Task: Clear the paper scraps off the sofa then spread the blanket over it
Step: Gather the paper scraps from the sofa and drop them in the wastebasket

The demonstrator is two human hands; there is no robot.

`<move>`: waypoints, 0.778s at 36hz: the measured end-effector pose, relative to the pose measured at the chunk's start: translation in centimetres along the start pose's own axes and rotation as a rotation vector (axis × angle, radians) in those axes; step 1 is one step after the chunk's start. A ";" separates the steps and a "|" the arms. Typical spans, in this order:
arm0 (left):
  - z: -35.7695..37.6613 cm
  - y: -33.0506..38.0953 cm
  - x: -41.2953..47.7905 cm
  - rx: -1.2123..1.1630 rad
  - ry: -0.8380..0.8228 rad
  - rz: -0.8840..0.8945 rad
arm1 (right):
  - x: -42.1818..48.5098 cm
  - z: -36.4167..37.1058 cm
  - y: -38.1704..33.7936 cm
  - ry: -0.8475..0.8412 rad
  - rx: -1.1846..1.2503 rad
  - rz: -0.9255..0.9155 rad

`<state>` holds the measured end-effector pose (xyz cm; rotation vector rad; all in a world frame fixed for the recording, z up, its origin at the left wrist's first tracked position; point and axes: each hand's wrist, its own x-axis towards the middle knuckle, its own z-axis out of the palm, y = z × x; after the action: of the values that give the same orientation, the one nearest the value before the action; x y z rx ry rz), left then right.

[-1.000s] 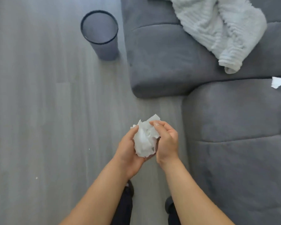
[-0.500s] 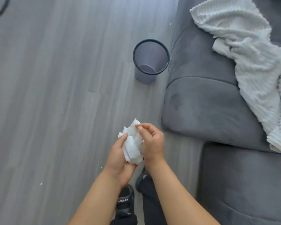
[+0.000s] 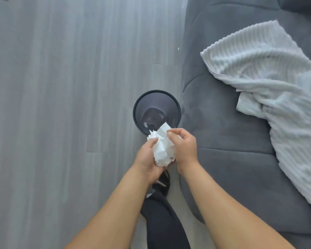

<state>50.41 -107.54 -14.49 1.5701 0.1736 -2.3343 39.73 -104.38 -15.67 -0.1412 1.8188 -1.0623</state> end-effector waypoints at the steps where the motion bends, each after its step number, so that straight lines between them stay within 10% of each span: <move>1: 0.8 1.3 1.0 0.017 0.013 -0.013 | 1.6 0.8 -0.7 -0.001 -0.011 0.003; 13: 2.4 8.6 13.3 0.239 0.195 -0.089 | 14.9 3.9 1.2 -0.104 -0.011 0.396; 21: -0.2 12.6 16.8 0.418 0.313 -0.126 | 17.5 5.9 3.1 0.301 -0.011 0.538; 28: -0.2 14.0 17.0 0.500 0.283 -0.154 | 17.3 7.3 2.2 0.334 0.135 0.573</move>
<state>49.37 -123.94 -29.13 2.1928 -0.2572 -2.3798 37.50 -116.39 -30.07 0.6381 1.9006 -0.8177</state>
